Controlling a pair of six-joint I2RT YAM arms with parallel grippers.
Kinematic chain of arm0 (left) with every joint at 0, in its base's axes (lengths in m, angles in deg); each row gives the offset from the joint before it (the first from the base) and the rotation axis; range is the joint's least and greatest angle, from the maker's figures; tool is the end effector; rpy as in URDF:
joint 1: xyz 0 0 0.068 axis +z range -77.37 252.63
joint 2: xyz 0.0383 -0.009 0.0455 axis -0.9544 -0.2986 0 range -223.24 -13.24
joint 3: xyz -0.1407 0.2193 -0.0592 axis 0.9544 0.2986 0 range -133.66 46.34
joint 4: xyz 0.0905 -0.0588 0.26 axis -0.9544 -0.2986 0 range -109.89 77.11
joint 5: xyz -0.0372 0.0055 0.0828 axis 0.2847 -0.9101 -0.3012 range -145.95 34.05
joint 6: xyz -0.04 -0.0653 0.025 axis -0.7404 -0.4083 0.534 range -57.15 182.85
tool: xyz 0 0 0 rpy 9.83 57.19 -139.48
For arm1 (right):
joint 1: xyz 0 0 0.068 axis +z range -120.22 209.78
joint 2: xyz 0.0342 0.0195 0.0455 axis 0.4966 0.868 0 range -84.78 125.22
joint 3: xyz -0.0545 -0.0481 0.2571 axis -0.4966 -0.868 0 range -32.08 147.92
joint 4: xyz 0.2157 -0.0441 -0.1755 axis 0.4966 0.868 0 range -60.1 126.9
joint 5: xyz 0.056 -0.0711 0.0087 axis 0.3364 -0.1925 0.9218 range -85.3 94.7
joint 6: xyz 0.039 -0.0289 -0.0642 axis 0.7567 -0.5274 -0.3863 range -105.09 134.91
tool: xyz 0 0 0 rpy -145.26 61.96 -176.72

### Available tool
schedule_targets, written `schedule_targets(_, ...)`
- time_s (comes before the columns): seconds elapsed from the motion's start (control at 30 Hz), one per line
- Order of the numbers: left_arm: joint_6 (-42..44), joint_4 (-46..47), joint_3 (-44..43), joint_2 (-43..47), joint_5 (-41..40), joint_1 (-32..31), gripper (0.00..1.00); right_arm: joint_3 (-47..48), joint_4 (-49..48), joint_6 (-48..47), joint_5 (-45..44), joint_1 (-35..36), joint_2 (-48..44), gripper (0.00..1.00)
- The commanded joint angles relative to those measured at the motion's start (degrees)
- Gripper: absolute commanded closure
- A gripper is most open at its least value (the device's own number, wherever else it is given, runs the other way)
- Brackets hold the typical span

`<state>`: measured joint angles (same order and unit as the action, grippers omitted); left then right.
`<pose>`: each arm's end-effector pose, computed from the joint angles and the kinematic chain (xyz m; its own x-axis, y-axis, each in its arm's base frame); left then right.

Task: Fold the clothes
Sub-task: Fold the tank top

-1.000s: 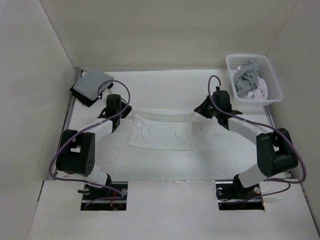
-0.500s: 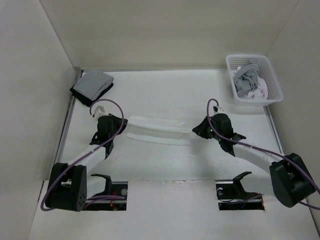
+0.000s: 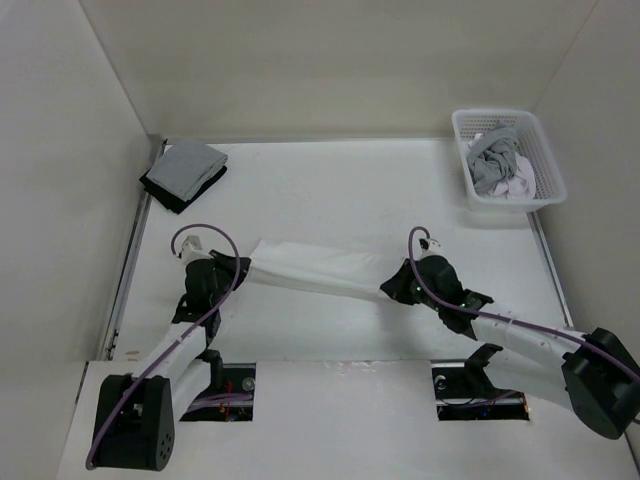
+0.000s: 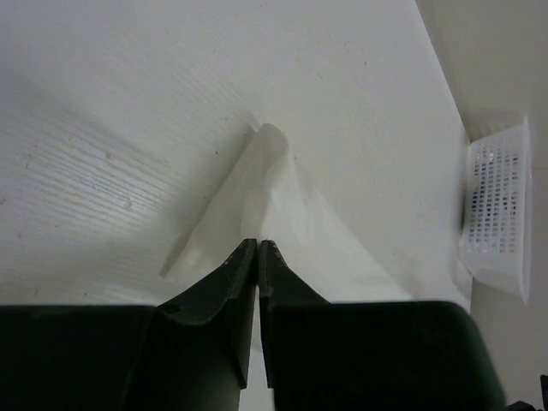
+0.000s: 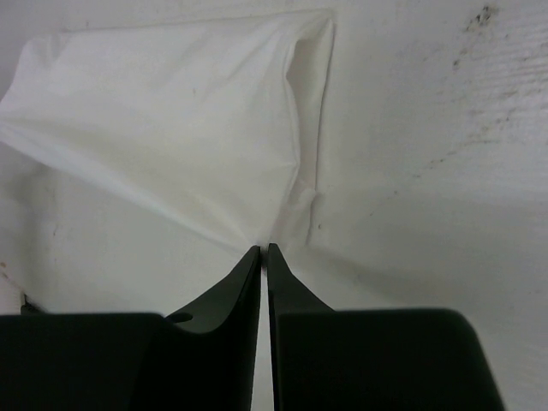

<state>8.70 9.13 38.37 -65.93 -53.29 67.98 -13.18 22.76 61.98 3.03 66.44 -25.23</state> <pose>0.2264 -0.0216 0.1186 -0.3254 -0.7860 -0.5257 -0.2393 0.6063 -0.7583 0.2018 0.1477 0.1289 -0.7244 0.3732 -0.5797 -0.0689 0.7974 0.5995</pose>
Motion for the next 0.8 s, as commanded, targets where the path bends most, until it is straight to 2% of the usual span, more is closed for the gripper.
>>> schedule_targets(0.0,1.0,1.3,1.9,2.0,1.2,0.8,0.95,-0.5,2.1,2.3,-3.9,2.6,-1.0,0.88)
schedule_targets(0.1,0.5,1.1,3.5,2.2,1.3,2.2,0.88,-1.2,2.7,2.9,-4.0,3.5,-0.5,0.78)
schedule_targets(0.2,-0.3,0.2,4.0,3.4,2.4,4.8,0.75,-0.8,3.9,3.2,-4.3,3.6,-1.3,0.62)
schedule_targets(0.27,-1.0,-1.3,3.5,5.6,3.9,6.2,0.74,0.1,4.7,2.7,-4.7,3.6,-3.0,0.61)
schedule_targets(0.37,-2.1,-4.6,1.6,10.8,4.1,5.8,0.74,3.3,4.3,1.1,-4.5,3.6,-3.2,0.69)
schedule_targets(0.47,-2.5,-7.2,-0.2,15.1,1.9,3.2,0.74,7.0,2.4,-0.7,-4.0,3.9,0.4,0.85)
schedule_targets(0.53,-2.5,-7.4,-1.3,14.9,0.0,0.2,0.75,8.7,-1.5,-1.9,-2.6,3.9,4.2,0.9)
schedule_targets(0.63,-2.5,-4.1,-3.5,9.6,-2.5,-6.2,0.76,11.5,-7.8,-3.1,1.0,2.7,11.5,0.93)
schedule_targets(0.77,-2.9,5.0,-6.4,-1.7,-5.1,-13.7,0.76,14.8,-13.0,-2.9,2.2,0.2,19.7,0.93)
